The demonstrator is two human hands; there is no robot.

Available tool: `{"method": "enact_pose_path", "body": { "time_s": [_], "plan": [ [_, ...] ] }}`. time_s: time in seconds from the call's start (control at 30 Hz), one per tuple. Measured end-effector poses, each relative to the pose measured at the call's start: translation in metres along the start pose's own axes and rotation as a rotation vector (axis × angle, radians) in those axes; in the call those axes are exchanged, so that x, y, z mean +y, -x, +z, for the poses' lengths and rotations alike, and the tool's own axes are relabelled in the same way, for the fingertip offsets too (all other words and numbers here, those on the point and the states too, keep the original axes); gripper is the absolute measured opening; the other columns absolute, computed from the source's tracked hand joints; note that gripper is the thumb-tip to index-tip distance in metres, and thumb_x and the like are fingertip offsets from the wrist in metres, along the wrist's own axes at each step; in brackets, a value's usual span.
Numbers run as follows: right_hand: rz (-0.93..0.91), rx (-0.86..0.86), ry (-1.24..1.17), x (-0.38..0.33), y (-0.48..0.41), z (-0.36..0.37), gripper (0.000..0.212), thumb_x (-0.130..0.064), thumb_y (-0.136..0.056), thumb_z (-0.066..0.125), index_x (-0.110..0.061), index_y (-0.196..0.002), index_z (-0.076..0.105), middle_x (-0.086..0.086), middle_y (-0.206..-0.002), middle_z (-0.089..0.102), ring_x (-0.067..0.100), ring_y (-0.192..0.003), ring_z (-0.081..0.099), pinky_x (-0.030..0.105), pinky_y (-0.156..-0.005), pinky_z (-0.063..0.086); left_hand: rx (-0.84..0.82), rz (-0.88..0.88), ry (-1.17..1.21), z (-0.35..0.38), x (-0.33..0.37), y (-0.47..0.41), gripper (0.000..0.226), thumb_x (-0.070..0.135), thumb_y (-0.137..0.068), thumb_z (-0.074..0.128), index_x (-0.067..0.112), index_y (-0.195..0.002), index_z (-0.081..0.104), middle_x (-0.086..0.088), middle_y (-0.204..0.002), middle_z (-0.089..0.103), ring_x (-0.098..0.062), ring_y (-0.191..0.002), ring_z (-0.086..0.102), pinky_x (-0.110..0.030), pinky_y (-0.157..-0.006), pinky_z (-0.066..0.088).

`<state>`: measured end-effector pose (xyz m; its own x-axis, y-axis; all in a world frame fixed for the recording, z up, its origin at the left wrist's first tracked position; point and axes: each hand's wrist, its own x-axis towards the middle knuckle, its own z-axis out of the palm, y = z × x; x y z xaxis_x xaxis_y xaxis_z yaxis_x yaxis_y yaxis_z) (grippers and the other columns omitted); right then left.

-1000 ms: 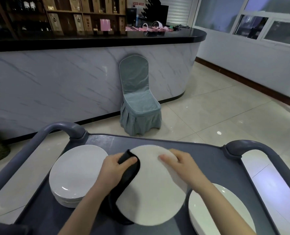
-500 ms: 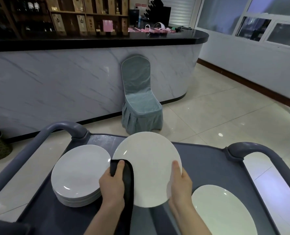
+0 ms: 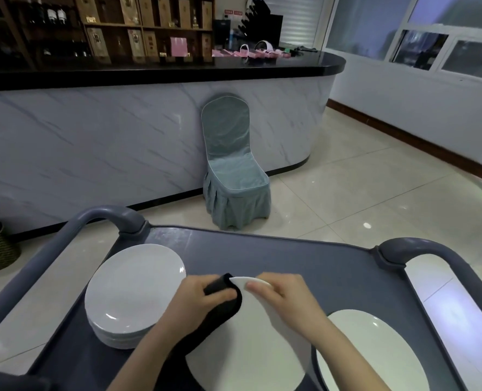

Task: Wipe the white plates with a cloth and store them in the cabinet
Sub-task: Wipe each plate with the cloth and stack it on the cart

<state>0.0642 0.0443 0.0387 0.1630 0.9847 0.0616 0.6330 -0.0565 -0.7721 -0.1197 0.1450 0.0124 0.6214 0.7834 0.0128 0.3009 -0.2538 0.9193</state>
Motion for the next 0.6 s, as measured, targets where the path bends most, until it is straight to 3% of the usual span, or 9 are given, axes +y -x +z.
{"method": "enact_pose_path", "body": {
  "time_s": [0.07,0.17,0.23,0.3,0.33,0.37,0.47,0.53,0.6],
  "plan": [
    [0.088,0.104,-0.111,0.002,0.002,-0.005,0.042,-0.035,-0.095,0.062,-0.007,-0.065,0.053,-0.005,-0.060,0.045,0.007,-0.060,0.038,0.026,-0.060,0.033,0.181,-0.128,0.064,0.005,-0.015,0.005,0.028,0.026,-0.085,0.073,0.015,-0.064,0.059,0.009,-0.053,0.052,-0.008,-0.054,0.045,-0.019,-0.051,0.036],
    [0.370,0.498,-0.593,0.004,0.002,-0.001,0.044,-0.028,-0.095,0.063,0.006,-0.070,0.051,0.001,-0.067,0.047,0.012,-0.063,0.041,0.028,-0.057,0.034,0.524,-0.385,0.404,0.031,-0.017,0.015,0.014,0.028,-0.087,0.071,0.019,-0.077,0.072,0.012,-0.070,0.069,-0.013,-0.072,0.062,-0.027,-0.070,0.050],
    [0.603,0.737,-0.866,-0.002,-0.001,0.018,0.040,-0.030,-0.098,0.058,0.001,-0.073,0.058,-0.001,-0.071,0.061,0.016,-0.062,0.052,0.026,-0.058,0.042,0.675,-0.446,0.550,0.056,-0.004,0.018,0.017,0.024,-0.089,0.070,0.033,-0.075,0.075,0.020,-0.079,0.072,0.007,-0.077,0.063,-0.026,-0.077,0.048],
    [0.689,0.807,-0.906,-0.006,-0.001,0.038,0.032,-0.031,-0.100,0.052,-0.011,-0.079,0.067,-0.001,-0.079,0.070,0.016,-0.069,0.063,0.028,-0.061,0.048,0.742,-0.478,0.639,0.065,0.006,0.015,0.016,0.021,-0.090,0.068,0.030,-0.078,0.073,0.015,-0.095,0.073,0.003,-0.089,0.064,-0.030,-0.086,0.048],
    [0.655,0.781,-0.922,-0.007,0.002,0.043,0.027,-0.029,-0.100,0.052,-0.016,-0.084,0.069,-0.002,-0.082,0.072,0.014,-0.074,0.065,0.029,-0.063,0.050,0.735,-0.515,0.677,0.061,0.006,0.009,0.006,0.021,-0.091,0.068,0.023,-0.091,0.073,0.003,-0.108,0.072,-0.011,-0.101,0.065,-0.037,-0.095,0.048],
    [0.609,0.714,-0.913,-0.005,0.006,0.044,0.022,-0.027,-0.100,0.053,-0.018,-0.090,0.071,-0.004,-0.085,0.074,0.013,-0.077,0.067,0.028,-0.067,0.053,0.718,-0.555,0.696,0.053,0.006,0.003,0.014,0.021,-0.091,0.067,0.014,-0.102,0.071,-0.006,-0.115,0.069,-0.023,-0.110,0.063,-0.045,-0.102,0.047],
    [0.406,0.537,-0.707,0.008,0.022,0.029,0.015,-0.026,-0.096,0.061,-0.034,-0.107,0.069,-0.014,-0.104,0.074,0.007,-0.093,0.068,0.026,-0.081,0.057,0.635,-0.580,0.727,0.020,0.000,-0.007,0.017,0.021,-0.090,0.068,0.006,-0.098,0.070,-0.014,-0.105,0.071,-0.034,-0.103,0.065,-0.048,-0.094,0.052],
    [0.193,0.498,-0.459,0.015,0.032,0.012,0.046,-0.036,-0.088,0.071,-0.049,-0.129,0.053,-0.027,-0.134,0.058,-0.009,-0.119,0.055,0.011,-0.098,0.044,0.584,-0.561,0.697,0.003,0.002,-0.009,0.015,0.021,-0.090,0.069,0.006,-0.091,0.070,-0.016,-0.098,0.073,-0.032,-0.092,0.068,-0.042,-0.080,0.057],
    [-0.094,0.329,-0.007,0.017,0.037,-0.002,0.070,-0.049,-0.083,0.074,-0.041,-0.145,0.042,-0.021,-0.155,0.038,-0.006,-0.141,0.033,0.013,-0.114,0.026,0.516,-0.568,0.680,-0.008,0.002,-0.013,0.018,0.019,-0.089,0.069,0.002,-0.090,0.070,-0.019,-0.095,0.074,-0.034,-0.088,0.070,-0.044,-0.078,0.058]
  ]
}}
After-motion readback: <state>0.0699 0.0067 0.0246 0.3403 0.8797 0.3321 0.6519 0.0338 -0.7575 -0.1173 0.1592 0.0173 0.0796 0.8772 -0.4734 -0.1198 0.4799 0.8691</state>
